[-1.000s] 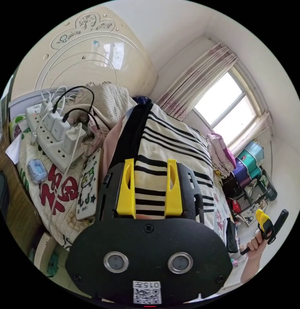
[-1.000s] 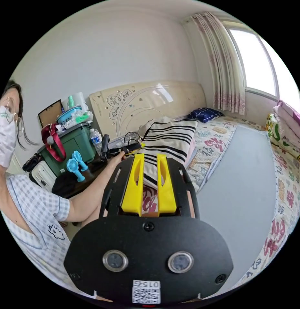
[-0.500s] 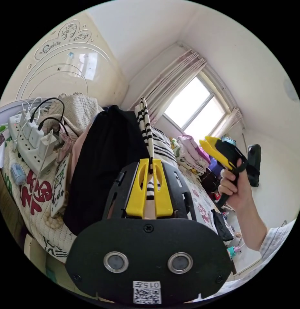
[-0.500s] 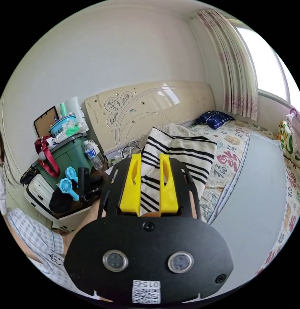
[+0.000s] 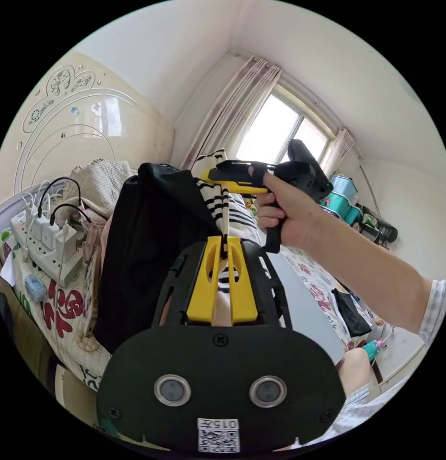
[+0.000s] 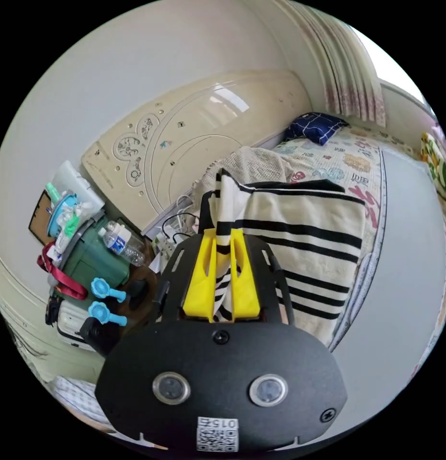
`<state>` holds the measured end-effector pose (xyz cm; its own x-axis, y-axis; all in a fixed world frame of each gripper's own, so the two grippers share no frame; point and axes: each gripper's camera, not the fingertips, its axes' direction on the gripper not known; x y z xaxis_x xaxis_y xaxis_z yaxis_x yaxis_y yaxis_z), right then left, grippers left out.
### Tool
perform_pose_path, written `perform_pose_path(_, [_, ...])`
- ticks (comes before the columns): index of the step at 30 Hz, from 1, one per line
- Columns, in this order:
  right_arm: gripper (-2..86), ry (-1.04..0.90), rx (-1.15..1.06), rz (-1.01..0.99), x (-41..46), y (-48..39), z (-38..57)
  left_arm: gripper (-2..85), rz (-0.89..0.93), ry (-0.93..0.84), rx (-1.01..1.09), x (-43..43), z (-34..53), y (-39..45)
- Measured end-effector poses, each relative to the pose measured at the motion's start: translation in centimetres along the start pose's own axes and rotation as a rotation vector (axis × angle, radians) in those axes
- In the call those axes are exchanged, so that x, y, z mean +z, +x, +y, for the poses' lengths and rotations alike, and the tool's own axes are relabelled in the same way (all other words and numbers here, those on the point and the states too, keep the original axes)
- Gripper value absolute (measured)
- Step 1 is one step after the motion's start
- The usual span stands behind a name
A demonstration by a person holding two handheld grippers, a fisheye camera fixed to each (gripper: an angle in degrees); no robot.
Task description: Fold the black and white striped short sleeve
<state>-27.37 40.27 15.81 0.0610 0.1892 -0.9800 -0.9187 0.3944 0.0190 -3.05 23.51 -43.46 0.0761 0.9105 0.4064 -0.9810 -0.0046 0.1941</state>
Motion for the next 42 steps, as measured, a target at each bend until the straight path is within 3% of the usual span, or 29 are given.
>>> perform_pose_path(4, [4.1,0.101,0.022,-0.116,-6.9,3.0,2.0,4.5,0.174,0.161,-0.058,-2.9,0.4,-2.2])
perform_pose_path(8, [3.7,0.211,0.032,-0.227,-16.2,5.3,5.3,1.4,0.318,0.218,-0.131,-2.9,0.9,-4.8])
perform_pose_path(13, [3.4,0.434,0.003,-0.232,-33.4,5.4,10.8,-0.4,0.809,0.370,-0.106,-0.8,1.6,-4.1])
perform_pose_path(16, [3.3,0.510,-0.056,-0.123,-41.6,3.9,14.0,-0.7,0.721,0.260,-0.024,0.9,1.2,-0.4])
perform_pose_path(19, [3.3,0.549,-0.090,-0.005,-47.9,3.0,16.9,-0.5,0.756,0.191,0.088,2.7,1.4,4.6])
perform_pose_path(24, [3.4,0.421,-0.049,0.083,-50.9,4.3,20.5,1.9,0.813,-0.016,0.200,8.1,3.1,14.6])
perform_pose_path(26, [3.4,0.370,-0.005,0.098,-50.3,5.4,22.5,7.5,0.861,-0.142,0.205,10.3,5.2,18.5])
perform_pose_path(28, [3.4,0.332,0.072,0.048,-49.0,7.3,25.6,13.3,0.872,-0.202,0.137,12.1,10.2,21.7])
perform_pose_path(33, [3.4,0.353,0.274,-0.121,-46.5,11.7,32.0,16.3,0.908,-0.321,0.008,15.0,18.4,24.8])
perform_pose_path(37, [3.8,0.374,0.333,-0.260,-45.0,11.9,36.0,18.7,0.770,-0.386,-0.004,16.5,20.2,25.6])
perform_pose_path(42, [4.1,0.424,0.376,-0.263,-46.1,11.1,38.6,18.7,0.713,-0.448,0.062,17.5,21.0,26.1])
